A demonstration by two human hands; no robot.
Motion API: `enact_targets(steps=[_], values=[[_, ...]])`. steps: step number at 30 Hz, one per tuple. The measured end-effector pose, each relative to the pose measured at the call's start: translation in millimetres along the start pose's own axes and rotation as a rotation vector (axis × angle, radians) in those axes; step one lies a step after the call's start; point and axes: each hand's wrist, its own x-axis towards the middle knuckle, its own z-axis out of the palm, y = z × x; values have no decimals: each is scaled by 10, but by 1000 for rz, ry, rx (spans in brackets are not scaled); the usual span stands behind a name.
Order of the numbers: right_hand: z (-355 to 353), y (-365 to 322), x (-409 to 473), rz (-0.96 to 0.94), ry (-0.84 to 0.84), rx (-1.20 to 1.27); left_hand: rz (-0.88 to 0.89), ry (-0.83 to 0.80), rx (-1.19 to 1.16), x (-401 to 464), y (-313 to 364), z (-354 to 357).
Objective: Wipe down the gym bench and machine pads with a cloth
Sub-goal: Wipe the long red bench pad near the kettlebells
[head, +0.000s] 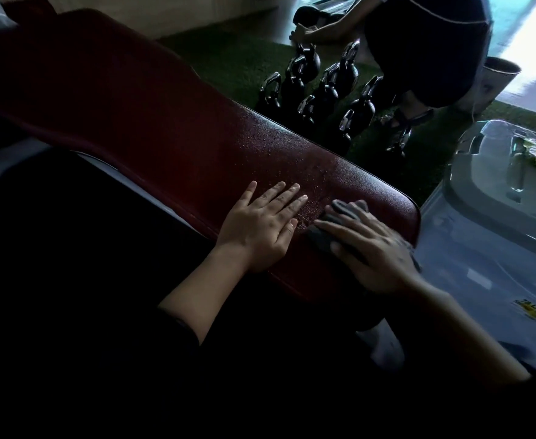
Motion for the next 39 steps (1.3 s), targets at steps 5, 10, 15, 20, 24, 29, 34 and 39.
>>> enact_targets(steps=[5, 10, 15, 20, 24, 29, 34, 39], values=[[-90, -149, -397, -214, -27, 43, 5, 26, -22, -14, -7, 5], [-113, 87, -530, -139, 24, 160, 54, 98, -86, -46, -47, 5], [-16, -34, -144, 10, 192, 168, 54, 226, -100, -162, -276, -90], [136, -474, 248, 202, 181, 121, -19, 173, -4, -239, -628, -150], [82, -534, 394, 235, -110, 40, -35, 174, 47, -261, -679, -103], [-39, -312, 311, 71, -201, -23, -38, 211, 30, -268, -655, -86], [124, -587, 473, 98, -149, -47, -15, 212, 15, -267, -698, -87], [199, -839, 132, -218, -129, -136, -9, 203, -17, -272, -723, -79]])
